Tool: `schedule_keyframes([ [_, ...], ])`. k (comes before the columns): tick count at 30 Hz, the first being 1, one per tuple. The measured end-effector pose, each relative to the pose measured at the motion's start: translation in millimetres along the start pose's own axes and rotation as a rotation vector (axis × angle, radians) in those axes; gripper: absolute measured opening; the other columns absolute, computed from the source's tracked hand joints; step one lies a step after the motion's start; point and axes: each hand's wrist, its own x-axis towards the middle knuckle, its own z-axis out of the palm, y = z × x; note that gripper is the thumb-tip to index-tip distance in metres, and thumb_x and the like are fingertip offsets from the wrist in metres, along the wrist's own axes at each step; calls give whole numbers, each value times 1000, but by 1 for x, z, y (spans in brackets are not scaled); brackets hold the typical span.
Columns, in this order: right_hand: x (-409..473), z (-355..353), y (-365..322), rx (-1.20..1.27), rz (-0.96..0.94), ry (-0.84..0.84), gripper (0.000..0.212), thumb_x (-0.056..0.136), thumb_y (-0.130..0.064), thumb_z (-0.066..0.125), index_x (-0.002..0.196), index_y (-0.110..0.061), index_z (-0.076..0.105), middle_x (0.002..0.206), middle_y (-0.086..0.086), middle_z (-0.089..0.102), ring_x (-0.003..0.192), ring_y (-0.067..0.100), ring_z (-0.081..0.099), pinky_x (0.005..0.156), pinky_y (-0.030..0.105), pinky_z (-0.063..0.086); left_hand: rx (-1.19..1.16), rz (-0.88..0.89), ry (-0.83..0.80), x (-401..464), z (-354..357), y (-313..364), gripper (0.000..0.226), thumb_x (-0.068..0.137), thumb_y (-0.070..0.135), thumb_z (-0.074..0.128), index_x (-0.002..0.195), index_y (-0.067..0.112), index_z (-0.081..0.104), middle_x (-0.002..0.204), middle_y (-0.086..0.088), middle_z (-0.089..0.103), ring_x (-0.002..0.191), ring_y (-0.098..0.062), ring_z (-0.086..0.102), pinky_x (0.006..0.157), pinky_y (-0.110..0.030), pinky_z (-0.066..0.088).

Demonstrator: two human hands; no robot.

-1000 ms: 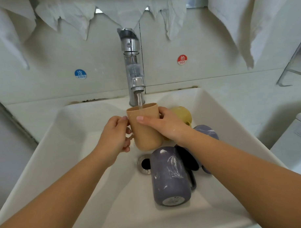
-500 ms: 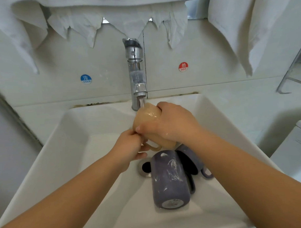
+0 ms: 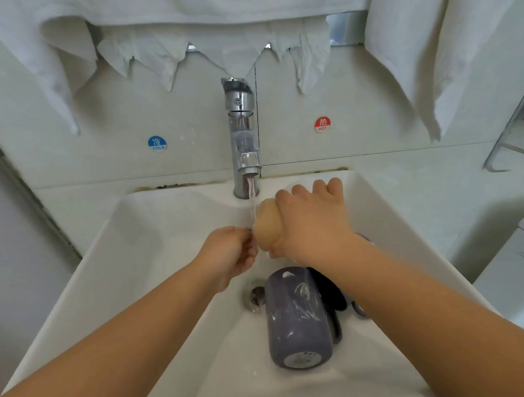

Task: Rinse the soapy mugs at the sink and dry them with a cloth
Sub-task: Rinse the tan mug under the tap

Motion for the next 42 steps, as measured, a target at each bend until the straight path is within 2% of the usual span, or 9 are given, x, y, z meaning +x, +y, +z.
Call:
schedule_keyframes([
  [4,3,-2,10,194,70,-42,66,66,-64,68,108,-23,38,107,-3,53,104,27,52,89,42,27,168,110,98,1,10,3,38,102,28,40,67,14,43,55,-1,39,46,-12,33,47,-23,29],
  [8,-1,-3,15,631,-24,-156,71,62,-54,79,106,-21,34,98,-9,55,89,17,57,80,36,45,215,200,180,0,-4,8,42,102,32,44,64,13,46,50,0,45,46,-13,39,48,-24,34],
  [11,-2,-2,6,902,-93,-160,70,64,-46,84,113,-25,38,97,-15,54,84,6,55,64,24,45,156,237,292,2,-30,16,27,99,22,50,74,13,53,74,-4,59,64,-18,53,61,-29,45],
  [14,4,11,-1,1110,-51,-103,71,64,-45,85,116,-29,39,109,-14,56,97,10,57,75,28,51,94,237,368,2,-58,20,15,98,21,53,85,16,56,92,-5,62,82,-19,60,74,-34,47],
  [20,2,23,-1,1240,30,-186,67,66,-39,85,116,-22,43,106,-13,57,93,5,57,70,21,49,-38,96,338,-2,-80,12,14,98,16,52,85,14,57,85,-3,61,77,-16,59,66,-28,47],
  [24,6,22,-4,1279,74,-114,66,67,-37,85,114,-23,40,104,-14,56,90,2,55,64,18,46,-38,73,310,-2,-78,10,14,98,15,52,85,13,58,84,-2,61,77,-15,59,67,-27,47],
  [28,6,21,-7,1363,78,-166,61,69,-36,84,113,-22,45,107,-11,59,92,5,58,71,22,53,-33,65,290,-1,-79,12,14,97,16,52,85,14,59,85,-2,61,77,-16,60,67,-27,47],
  [31,8,17,-6,1330,122,-94,62,69,-38,83,113,-20,44,100,-14,56,85,-1,55,59,15,45,-35,65,295,0,-79,12,15,98,17,52,85,14,59,85,-1,62,77,-15,60,66,-27,47],
  [42,8,17,-12,1330,207,-144,65,68,-44,82,114,-18,45,106,-7,58,88,5,57,63,22,51,32,115,249,-2,-74,13,16,98,19,51,88,13,61,89,-2,63,80,-16,61,69,-28,48],
])
